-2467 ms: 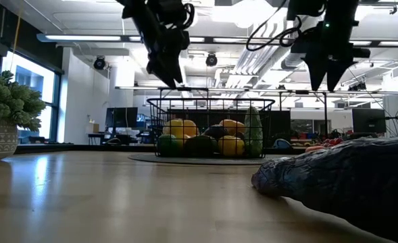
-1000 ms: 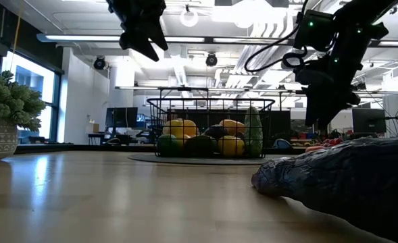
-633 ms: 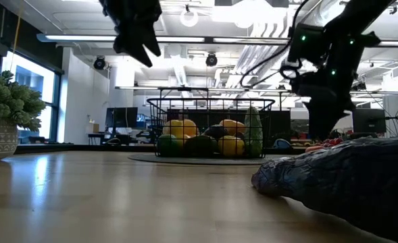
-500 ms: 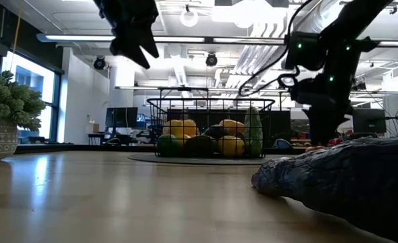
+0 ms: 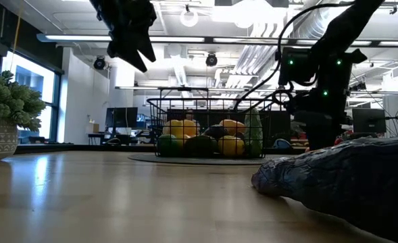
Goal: Build produce basket
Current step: Put the orange into the wire basket
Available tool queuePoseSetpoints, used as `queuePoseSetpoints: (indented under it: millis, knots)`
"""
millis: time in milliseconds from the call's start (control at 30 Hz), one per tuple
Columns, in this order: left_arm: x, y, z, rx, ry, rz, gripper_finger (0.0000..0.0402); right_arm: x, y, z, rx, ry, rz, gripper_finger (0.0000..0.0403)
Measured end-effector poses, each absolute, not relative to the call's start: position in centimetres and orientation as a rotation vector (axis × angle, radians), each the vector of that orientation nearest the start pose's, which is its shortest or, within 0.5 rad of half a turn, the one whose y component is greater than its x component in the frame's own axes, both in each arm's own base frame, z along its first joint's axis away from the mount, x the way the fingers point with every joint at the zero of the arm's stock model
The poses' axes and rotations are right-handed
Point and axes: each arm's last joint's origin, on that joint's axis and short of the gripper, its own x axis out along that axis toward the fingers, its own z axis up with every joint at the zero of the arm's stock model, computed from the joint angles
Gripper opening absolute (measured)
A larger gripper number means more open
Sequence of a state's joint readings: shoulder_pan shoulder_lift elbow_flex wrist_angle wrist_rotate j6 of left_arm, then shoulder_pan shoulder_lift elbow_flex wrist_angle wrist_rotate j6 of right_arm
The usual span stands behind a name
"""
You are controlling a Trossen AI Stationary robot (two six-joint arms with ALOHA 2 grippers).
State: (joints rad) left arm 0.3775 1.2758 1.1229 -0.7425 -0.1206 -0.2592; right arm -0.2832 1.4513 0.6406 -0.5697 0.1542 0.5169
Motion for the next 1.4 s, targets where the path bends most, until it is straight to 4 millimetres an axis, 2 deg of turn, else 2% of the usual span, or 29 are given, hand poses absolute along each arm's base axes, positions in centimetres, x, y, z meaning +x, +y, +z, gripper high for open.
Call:
queuePoseSetpoints:
  millis: [333, 600, 767, 1067, 1267, 1400]
  knots:
    - [23.5, 9.8, 30.3, -0.338, 0.836, 0.593, 0.0287, 21.6, -6.6, 14.4, 0.545, 1.261, -0.691, 0.0114]
    - [23.4, 9.8, 30.2, -0.321, 0.848, 0.604, 0.0287, 22.5, -5.6, 15.4, 0.697, 1.275, -0.582, 0.0113]
    - [23.4, 9.8, 30.2, -0.315, 0.858, 0.600, 0.0287, 23.7, -4.3, 16.8, 0.735, 1.276, -0.449, 0.0117]
    - [23.3, 9.8, 30.1, -0.288, 0.875, 0.586, 0.0287, 26.8, -3.0, 21.8, 0.662, 1.172, -0.259, 0.0113]
    - [23.3, 9.7, 30.1, -0.276, 0.888, 0.580, 0.0287, 28.2, -3.5, 25.4, 0.582, 1.070, -0.165, 0.0113]
    - [23.1, 9.7, 29.9, -0.280, 0.913, 0.578, 0.0287, 28.4, -4.2, 26.3, 0.533, 1.033, -0.176, 0.0113]
